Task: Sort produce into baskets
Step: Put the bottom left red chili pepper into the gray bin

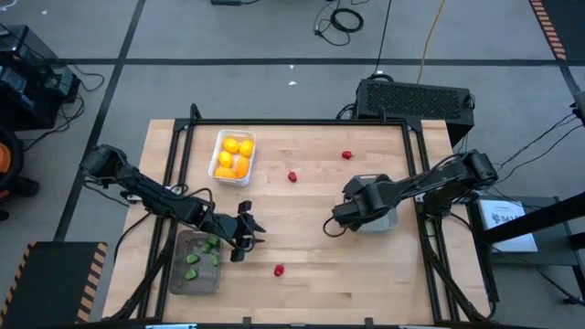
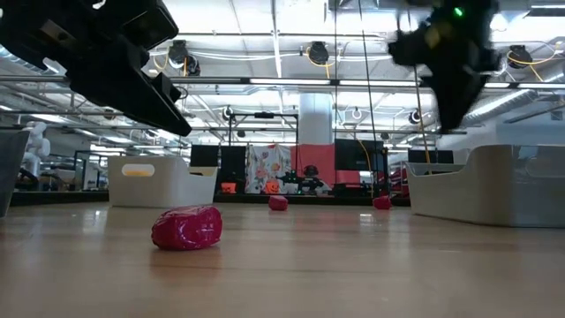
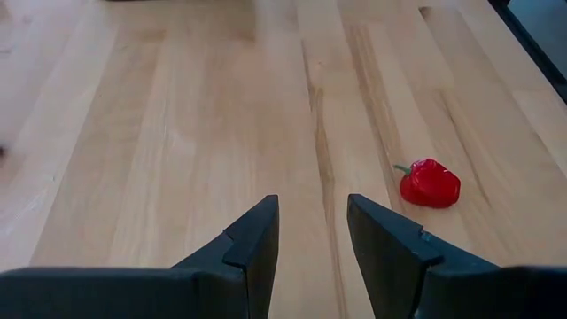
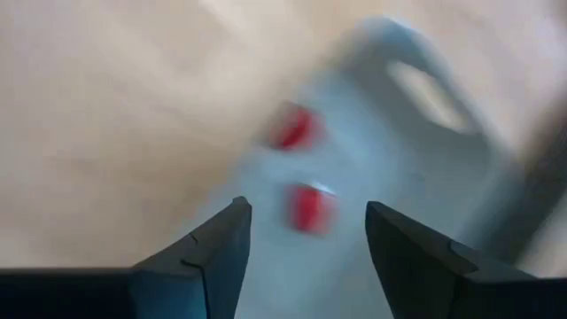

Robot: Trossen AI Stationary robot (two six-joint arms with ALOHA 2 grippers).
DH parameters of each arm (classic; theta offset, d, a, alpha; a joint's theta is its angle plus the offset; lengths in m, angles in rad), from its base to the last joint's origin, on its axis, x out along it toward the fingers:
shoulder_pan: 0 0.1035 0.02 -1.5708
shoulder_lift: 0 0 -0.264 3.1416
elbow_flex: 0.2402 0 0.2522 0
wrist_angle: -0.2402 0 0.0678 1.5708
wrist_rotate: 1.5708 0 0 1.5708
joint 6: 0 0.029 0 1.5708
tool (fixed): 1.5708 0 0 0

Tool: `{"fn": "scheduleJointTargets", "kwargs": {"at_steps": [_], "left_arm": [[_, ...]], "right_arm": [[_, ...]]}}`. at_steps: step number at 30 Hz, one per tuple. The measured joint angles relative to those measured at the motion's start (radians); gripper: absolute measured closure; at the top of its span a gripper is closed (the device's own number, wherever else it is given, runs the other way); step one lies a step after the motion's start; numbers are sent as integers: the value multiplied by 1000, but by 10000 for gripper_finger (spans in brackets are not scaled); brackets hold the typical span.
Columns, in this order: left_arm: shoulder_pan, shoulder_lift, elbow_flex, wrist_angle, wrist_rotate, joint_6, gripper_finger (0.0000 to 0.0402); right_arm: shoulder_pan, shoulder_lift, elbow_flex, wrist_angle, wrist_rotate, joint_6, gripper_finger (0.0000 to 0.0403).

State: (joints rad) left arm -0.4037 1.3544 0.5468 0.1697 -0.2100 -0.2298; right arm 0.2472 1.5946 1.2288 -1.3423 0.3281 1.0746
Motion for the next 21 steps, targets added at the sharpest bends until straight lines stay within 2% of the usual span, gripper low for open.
{"fn": "scheduleJointTargets", "kwargs": {"at_steps": [2,6,9,12,15,21], "left_arm": [[0,0,0,-1,6,0,258],[-3,0,0,-3,18,0,258],[-4,0,0,-20,25,0,258],[-10,0,0,-81,39,-2,258],[-21,0,0,-157,50,-27,258],[-29,0,0,-191,49,-44,258]], "right_arm": [[15,-12,8,159,-20,-49,188],[58,-11,10,602,-20,-203,190],[101,46,12,943,-20,-370,192],[142,143,12,1192,-22,-552,192],[163,235,18,1339,-31,-693,192],[186,388,117,1375,-51,-884,192]]}}
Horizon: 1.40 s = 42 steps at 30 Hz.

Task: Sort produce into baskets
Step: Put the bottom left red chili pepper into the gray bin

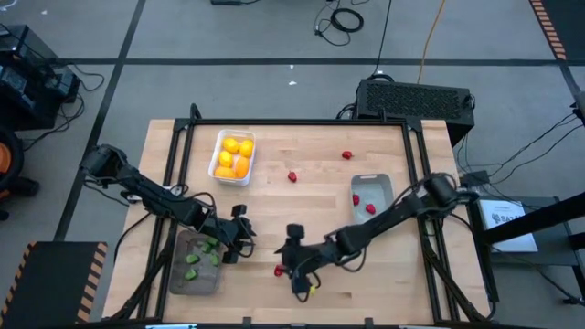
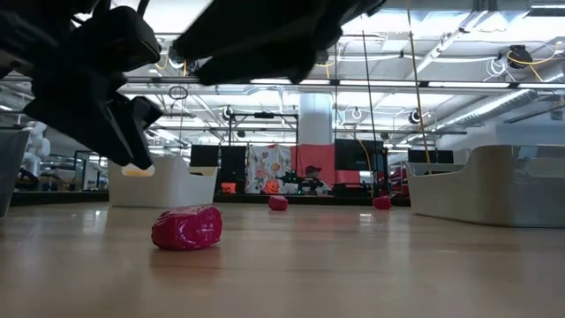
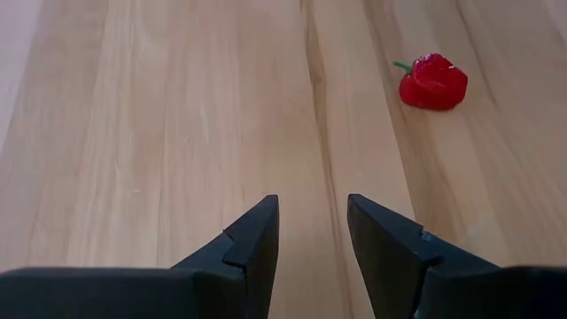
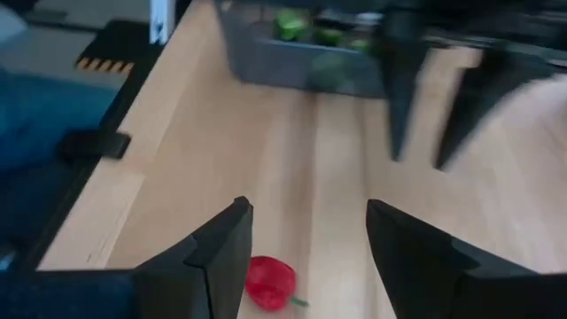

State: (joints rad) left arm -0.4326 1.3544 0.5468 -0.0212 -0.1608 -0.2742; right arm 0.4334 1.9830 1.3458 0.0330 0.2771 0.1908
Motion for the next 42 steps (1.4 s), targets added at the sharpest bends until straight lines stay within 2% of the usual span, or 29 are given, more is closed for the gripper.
{"fn": "scheduleJointTargets", "kwargs": {"at_steps": [11,20,26,34,42], "left_arm": [[0,0,0,20,-7,18,258],[0,0,0,22,-7,17,258],[0,0,0,23,-8,17,258],[0,0,0,41,-8,14,258],[0,0,0,40,-8,14,258]], "right_arm": [[-37,177,199,-152,-165,-51,192],[-73,220,246,-221,-259,-46,192],[-74,222,246,-312,-258,-37,192],[-60,223,246,-316,-257,-49,192],[-54,281,246,-289,-248,-57,193]]}}
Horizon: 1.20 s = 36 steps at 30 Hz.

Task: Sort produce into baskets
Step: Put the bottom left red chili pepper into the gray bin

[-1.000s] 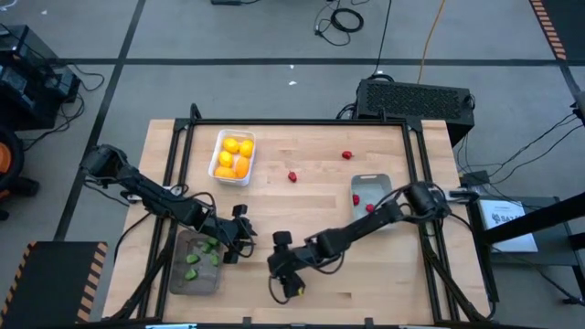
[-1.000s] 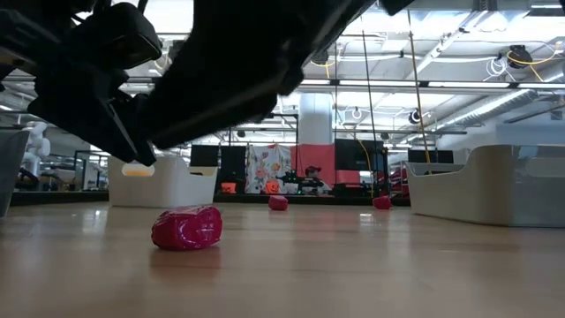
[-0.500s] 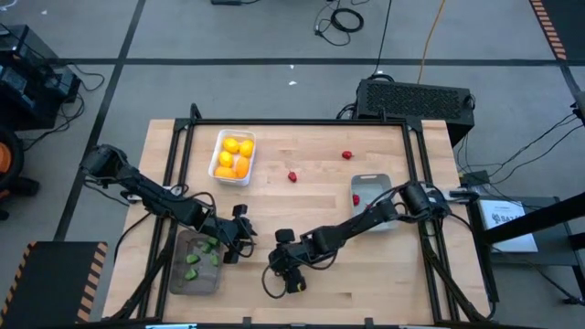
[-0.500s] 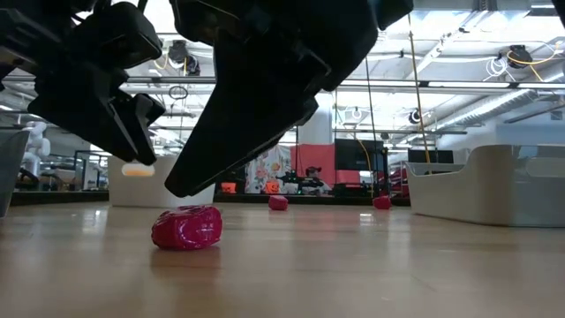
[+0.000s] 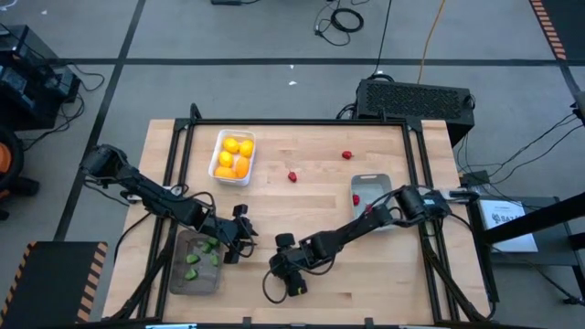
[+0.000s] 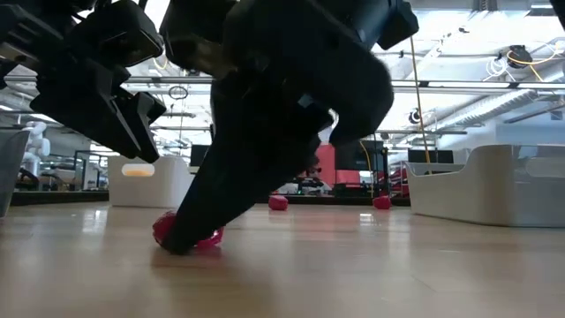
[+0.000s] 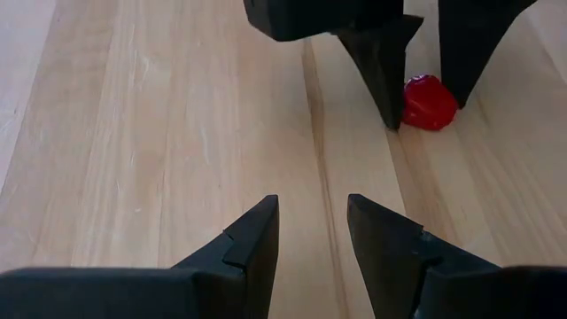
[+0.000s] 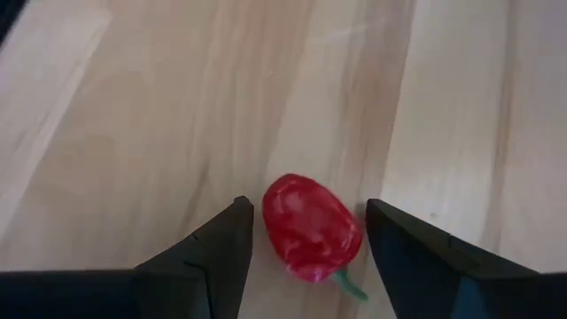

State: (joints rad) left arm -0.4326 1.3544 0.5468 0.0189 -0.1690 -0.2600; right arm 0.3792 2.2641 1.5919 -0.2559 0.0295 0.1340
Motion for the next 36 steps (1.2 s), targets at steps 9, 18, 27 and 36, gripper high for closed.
{"fn": "scheduleJointTargets", "kwargs": {"at_steps": [9,18,27,36], "left_arm": [[0,0,0,-2,0,4,258],[0,0,0,-2,0,3,258],[0,0,0,-2,0,3,258],[-2,0,0,-4,2,3,258]], "right_arm": [[1,0,2,-39,27,54,214],[1,0,146,-307,22,67,296],[-6,0,432,-888,178,129,310],[-63,-7,469,-1320,313,228,311]]}}
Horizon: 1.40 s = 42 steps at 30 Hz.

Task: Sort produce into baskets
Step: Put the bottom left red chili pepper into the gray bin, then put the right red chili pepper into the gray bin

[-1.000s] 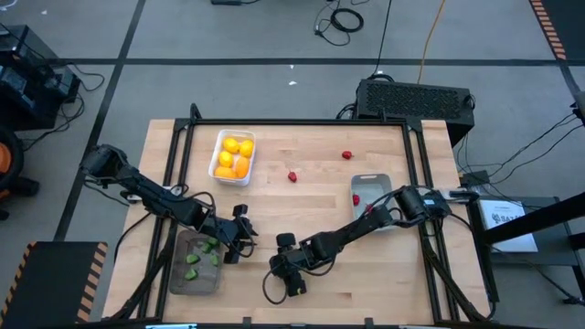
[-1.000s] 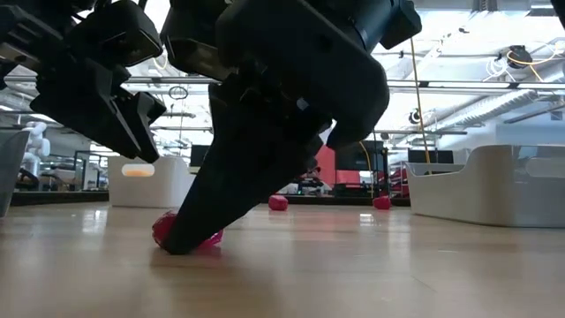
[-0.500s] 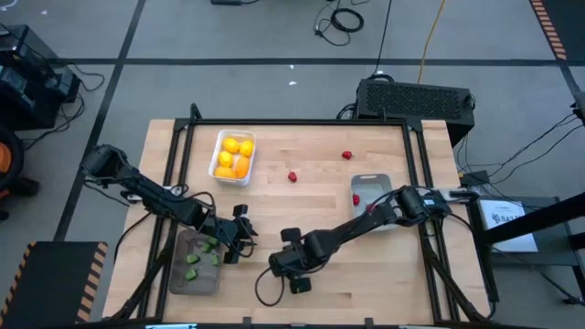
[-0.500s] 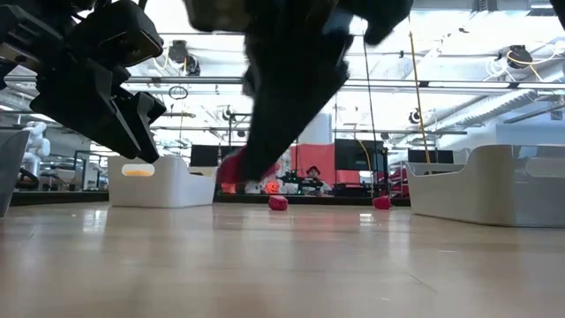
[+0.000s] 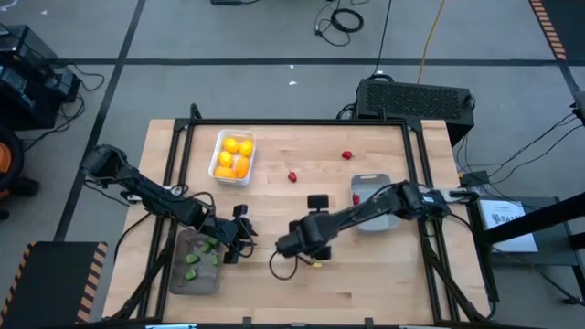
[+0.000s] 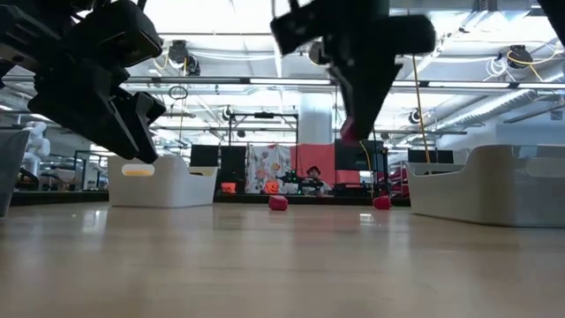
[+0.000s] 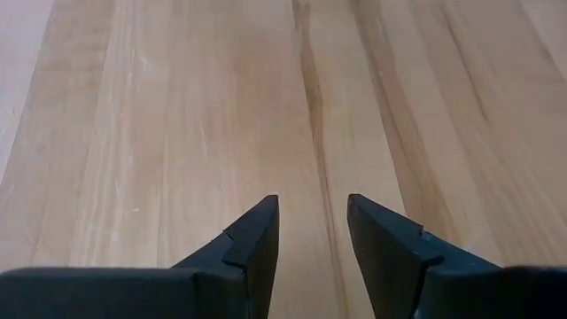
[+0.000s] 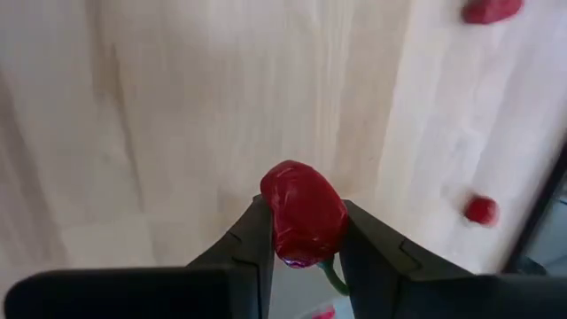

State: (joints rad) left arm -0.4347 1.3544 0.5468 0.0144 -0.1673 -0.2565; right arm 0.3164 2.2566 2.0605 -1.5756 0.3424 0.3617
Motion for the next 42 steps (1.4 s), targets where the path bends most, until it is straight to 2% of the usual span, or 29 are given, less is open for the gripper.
{"fn": "scheduleJointTargets", "kwargs": {"at_steps": [4,8,13,17,22,24,29,32,34,38,42], "left_arm": [[-5,0,0,-6,2,0,258],[-12,0,-1,-25,3,0,258],[-20,0,-1,-44,3,1,258],[-20,0,-1,-42,-4,3,258],[-20,0,-1,-20,-32,5,258],[-19,0,-1,-11,-34,5,258],[-19,0,-1,-12,-26,33,258],[-19,0,-1,-16,-25,75,258],[-19,0,-1,-14,-38,110,258],[-17,0,-1,33,-101,189,258],[4,0,-1,105,-109,329,258]], "right_arm": [[-37,-52,-81,1,54,-19,312],[-80,-150,-226,7,71,10,312],[-121,-345,-499,23,47,147,311],[-141,-514,-711,40,48,369,301],[-139,-671,-867,171,20,530,267],[-140,-706,-900,211,-10,559,249],[-144,-737,-926,178,-47,603,205],[-154,-735,-927,171,-35,598,185],[-170,-735,-925,187,10,597,176],[-240,-735,-878,214,59,555,168],[-364,-735,-818,272,76,469,168]]}}
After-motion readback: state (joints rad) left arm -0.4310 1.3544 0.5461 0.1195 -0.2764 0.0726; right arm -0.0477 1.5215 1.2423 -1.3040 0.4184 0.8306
